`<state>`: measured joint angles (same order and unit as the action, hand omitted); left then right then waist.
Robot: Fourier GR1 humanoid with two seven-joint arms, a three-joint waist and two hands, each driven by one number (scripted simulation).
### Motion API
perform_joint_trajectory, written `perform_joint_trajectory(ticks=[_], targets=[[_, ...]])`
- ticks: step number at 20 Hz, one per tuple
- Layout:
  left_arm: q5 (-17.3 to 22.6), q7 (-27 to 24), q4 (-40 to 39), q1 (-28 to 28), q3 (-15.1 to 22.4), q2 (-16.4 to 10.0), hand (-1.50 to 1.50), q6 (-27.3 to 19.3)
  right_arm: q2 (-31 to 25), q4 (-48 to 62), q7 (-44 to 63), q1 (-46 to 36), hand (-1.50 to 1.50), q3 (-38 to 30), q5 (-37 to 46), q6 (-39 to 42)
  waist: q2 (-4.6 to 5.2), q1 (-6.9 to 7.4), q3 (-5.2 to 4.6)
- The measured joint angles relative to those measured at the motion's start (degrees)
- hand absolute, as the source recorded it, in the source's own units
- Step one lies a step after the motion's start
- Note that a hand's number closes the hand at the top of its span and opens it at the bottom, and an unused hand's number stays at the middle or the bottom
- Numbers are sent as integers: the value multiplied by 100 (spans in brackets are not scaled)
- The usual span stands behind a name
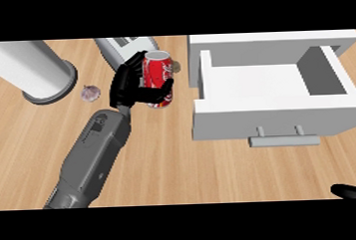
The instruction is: Pick up the can, place it into the drawer and close the drawer
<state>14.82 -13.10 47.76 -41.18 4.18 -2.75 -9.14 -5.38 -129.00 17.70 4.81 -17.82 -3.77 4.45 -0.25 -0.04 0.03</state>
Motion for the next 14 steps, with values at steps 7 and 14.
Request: perform_joint_trajectory(ticks=[7,14], targets=[[-167,1219,739,-804,107,184,150,-589,-96,-92,156,-83,-150,-98,-128,12,5,-16,-1],[-347,2054,658,-1818,167,230,150,-940,-70,-80,67,-9,-150,-148,-182,61,22,-63,1]])
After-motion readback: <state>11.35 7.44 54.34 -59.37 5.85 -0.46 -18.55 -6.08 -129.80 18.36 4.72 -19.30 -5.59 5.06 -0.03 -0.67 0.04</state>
